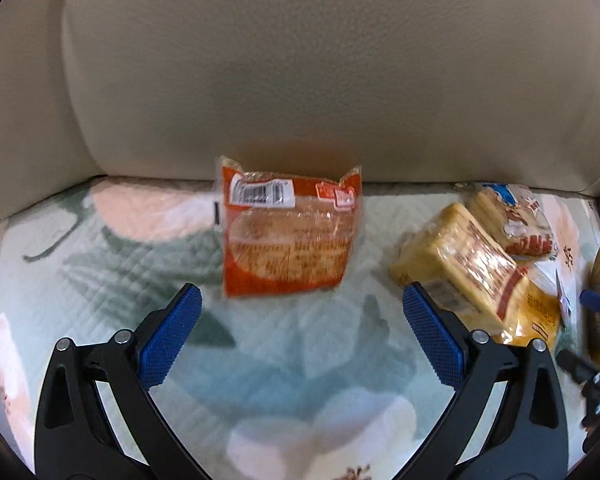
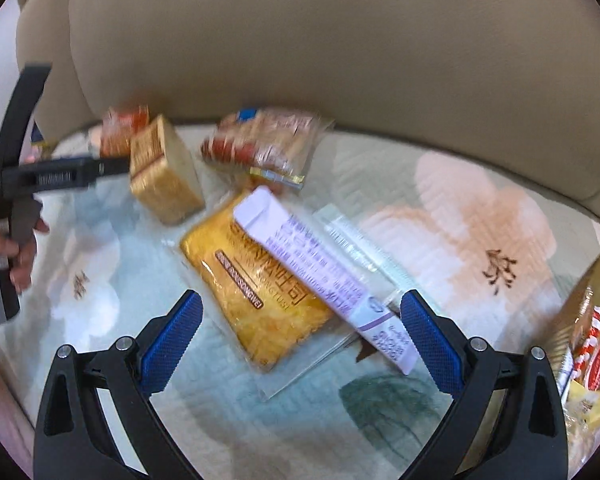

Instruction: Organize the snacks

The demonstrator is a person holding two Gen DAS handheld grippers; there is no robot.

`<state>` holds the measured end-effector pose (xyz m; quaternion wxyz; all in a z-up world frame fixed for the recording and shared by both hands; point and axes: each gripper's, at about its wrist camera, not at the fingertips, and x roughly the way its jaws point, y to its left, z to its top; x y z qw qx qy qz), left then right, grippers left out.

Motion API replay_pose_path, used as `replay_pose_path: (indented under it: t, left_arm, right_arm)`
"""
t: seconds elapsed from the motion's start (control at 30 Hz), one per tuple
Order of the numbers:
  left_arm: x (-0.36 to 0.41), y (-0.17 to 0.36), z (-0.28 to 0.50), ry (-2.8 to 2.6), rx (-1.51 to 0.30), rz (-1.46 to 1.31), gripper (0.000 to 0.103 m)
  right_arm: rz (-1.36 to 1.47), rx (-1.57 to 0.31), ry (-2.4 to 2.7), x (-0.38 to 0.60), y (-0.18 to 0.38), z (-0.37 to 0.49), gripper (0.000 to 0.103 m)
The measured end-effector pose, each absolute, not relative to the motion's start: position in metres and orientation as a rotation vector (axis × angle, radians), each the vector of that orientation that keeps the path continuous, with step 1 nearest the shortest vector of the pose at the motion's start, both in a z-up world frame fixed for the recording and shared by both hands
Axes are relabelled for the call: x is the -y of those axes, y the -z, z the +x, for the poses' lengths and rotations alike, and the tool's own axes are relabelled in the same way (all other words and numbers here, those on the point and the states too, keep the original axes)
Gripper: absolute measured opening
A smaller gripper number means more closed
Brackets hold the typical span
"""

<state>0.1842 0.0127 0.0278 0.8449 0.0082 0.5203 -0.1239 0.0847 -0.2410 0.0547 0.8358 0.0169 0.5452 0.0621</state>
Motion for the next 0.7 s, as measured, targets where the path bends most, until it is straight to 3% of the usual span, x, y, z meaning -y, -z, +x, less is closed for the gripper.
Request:
replay_pose_path:
  t: [0.23,0.43,0.7]
  left_arm:
    - [-0.012,-0.011,0.199,0.293,-1.075,0.000,0.100]
    - [0.023,0.004,0.195,0.255,-0.995,0.242,0.100]
    - [0.025,0.010,0.189,0.242,-0.920,0.234,0.100]
  right_arm:
    - [-0.058,-1.219,-0.117,0.223,-0.030,0.094,0.098]
    - [-0.016,-1.209,-0.137,0.229,-0.026,0.093,0.098]
    - [-0.062,-0.962,-0.152,0.235,-0.012,0.055,0.098]
